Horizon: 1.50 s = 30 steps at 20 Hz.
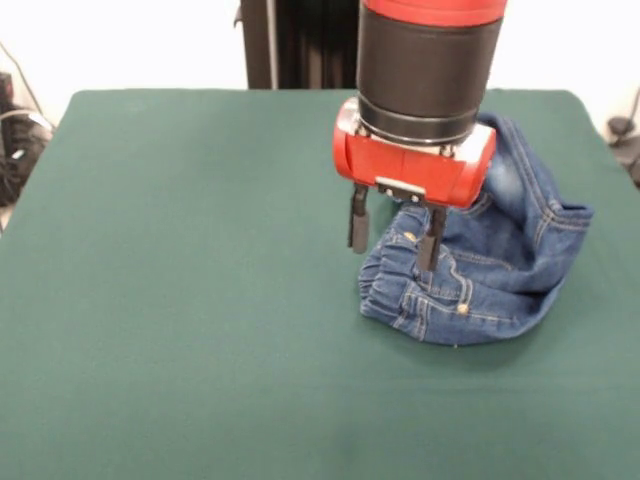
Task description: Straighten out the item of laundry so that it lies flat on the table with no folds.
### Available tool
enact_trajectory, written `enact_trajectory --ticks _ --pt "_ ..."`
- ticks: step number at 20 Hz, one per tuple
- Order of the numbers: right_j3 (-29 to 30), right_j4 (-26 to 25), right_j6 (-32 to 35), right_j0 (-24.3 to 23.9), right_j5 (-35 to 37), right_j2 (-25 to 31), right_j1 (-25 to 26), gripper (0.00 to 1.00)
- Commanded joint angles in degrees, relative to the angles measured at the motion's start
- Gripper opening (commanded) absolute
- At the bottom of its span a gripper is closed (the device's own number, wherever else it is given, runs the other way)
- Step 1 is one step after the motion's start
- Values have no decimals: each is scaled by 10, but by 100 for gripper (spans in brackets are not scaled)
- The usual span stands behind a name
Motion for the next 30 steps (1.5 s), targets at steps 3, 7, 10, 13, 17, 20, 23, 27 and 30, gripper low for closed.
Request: enact_trajectory --ticks 3,7,10,13,17,20,23,27,30 --pt "81 37 -93 -26 68 130 22 100" --pt "52 25 -84 -23 93 132 41 100" --pt "33 11 -72 -16 100 123 51 100" --pt "-5 -5 -51 2 134 102 69 100" --pt "-36 -26 -43 21 175 83 82 100" --pt "-48 -39 -39 30 192 75 86 100" --pt "-61 -53 -34 35 194 69 92 100" --pt "-88 -86 -40 43 175 56 107 100" --pt "-96 -120 -51 45 128 45 111 100"
